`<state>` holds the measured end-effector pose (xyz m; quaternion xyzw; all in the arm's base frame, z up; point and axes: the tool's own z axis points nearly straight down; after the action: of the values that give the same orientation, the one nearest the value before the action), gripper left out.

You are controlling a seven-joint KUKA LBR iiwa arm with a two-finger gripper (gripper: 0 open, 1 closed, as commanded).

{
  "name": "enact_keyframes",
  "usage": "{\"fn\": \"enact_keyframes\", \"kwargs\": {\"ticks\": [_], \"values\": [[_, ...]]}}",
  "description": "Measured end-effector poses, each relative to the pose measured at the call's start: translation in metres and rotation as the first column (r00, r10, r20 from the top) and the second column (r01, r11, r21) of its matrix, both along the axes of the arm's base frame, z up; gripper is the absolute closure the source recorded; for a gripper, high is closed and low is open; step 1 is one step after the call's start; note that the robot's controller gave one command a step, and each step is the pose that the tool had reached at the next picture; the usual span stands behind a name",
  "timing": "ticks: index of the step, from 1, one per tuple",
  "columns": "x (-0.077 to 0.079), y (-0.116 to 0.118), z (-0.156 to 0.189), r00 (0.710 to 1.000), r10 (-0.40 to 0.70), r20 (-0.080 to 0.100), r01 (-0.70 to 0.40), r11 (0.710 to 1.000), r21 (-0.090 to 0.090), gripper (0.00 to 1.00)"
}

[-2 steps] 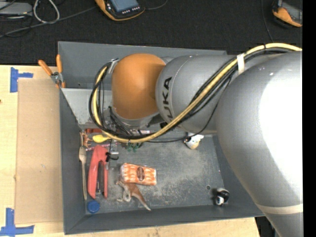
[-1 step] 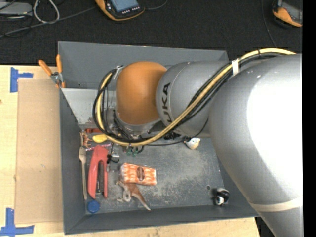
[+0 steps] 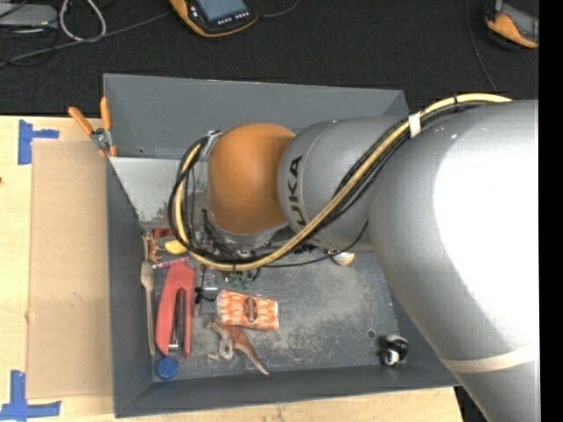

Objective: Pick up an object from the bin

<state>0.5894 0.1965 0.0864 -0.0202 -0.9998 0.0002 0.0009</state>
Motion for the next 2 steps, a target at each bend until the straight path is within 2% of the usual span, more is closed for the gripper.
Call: {"fn": "enact_keyframes", "kwargs": {"ticks": [1,2], "values": [[-0.003,-0.022,-0.008,0.979,0.203,-0.002,-0.203,0.979,0.001,0.0],[-0.021,-0.068,0.034,0.996,-0.092,-0.009,0.092,0.996,-0.001,0.0]]}}
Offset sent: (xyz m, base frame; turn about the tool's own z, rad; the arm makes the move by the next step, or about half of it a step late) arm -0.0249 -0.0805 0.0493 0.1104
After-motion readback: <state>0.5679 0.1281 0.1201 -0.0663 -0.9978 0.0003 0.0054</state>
